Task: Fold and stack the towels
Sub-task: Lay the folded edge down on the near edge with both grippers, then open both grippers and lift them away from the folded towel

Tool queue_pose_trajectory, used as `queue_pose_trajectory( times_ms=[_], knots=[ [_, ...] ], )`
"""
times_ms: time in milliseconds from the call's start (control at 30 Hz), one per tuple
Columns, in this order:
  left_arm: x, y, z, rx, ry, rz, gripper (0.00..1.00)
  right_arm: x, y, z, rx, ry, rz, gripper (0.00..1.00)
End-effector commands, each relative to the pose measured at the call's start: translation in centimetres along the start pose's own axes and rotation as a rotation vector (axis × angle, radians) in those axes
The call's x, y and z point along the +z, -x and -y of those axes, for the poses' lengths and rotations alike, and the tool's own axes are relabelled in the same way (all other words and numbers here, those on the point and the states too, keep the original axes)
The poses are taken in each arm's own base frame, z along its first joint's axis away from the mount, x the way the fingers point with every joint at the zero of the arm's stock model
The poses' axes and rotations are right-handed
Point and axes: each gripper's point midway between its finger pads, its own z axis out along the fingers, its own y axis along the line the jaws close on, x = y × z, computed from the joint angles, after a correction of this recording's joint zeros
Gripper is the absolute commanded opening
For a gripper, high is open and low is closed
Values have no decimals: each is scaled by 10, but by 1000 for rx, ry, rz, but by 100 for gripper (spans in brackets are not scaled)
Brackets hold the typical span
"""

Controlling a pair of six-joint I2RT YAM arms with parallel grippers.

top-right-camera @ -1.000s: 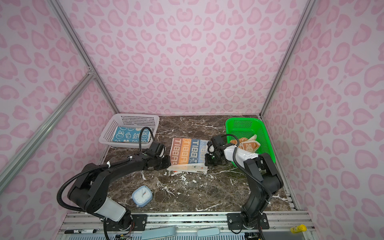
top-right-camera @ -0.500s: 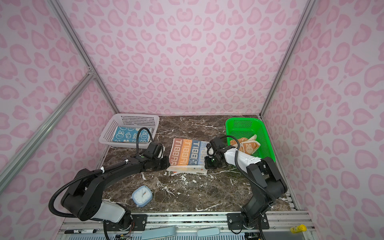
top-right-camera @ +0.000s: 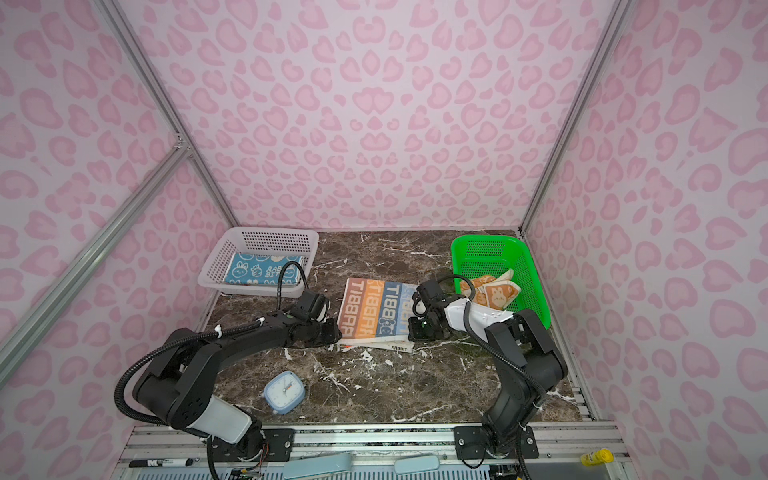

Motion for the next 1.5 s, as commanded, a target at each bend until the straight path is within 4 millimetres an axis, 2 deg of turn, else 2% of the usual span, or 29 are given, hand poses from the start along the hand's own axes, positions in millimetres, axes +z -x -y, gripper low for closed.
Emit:
queue_pose_trajectory(
  times_ms=[0,133,267,333,500,567,600,633,800,933,967,1067,1200,1367,1467],
  knots=[
    [-5,1,7,31,-12,4,48,-6,-9,9,-6,-75,-29,34],
    [-22,15,23,75,-48,61,63,-23,-7,-5,-41,-56,4,47],
    [-36,28,31,82,-57,108,66,-35,-8,-17,-55,-12,27,53],
    [-39,31,35,80,-66,113,67,-34,-10,-17,-55,-9,28,55],
    [-45,35,44,49,-114,137,69,-29,-13,-22,-34,43,33,67],
    [-44,38,54,20,-167,143,72,-27,-11,-29,-12,92,46,71],
    [-43,40,59,8,-186,139,80,-27,-9,-33,-4,117,55,71],
    [-42,42,63,-1,-199,129,84,-28,-6,-38,9,149,68,74],
    [-34,50,72,-28,-224,127,86,-35,5,-66,69,327,142,85],
    [-19,45,73,-47,-234,78,87,-31,6,-73,110,409,164,98],
    [-12,41,69,-52,-220,58,87,-27,3,-74,117,419,153,98],
    [4,30,62,-61,-200,3,88,-19,-3,-72,132,430,137,98],
    [15,18,45,-65,-142,-23,90,-11,-12,-62,132,393,117,98],
    [21,3,29,-76,-106,-50,90,5,-22,-29,167,304,73,98],
    [20,-3,34,-96,-131,-56,91,8,-19,-8,167,229,66,98]
  ],
)
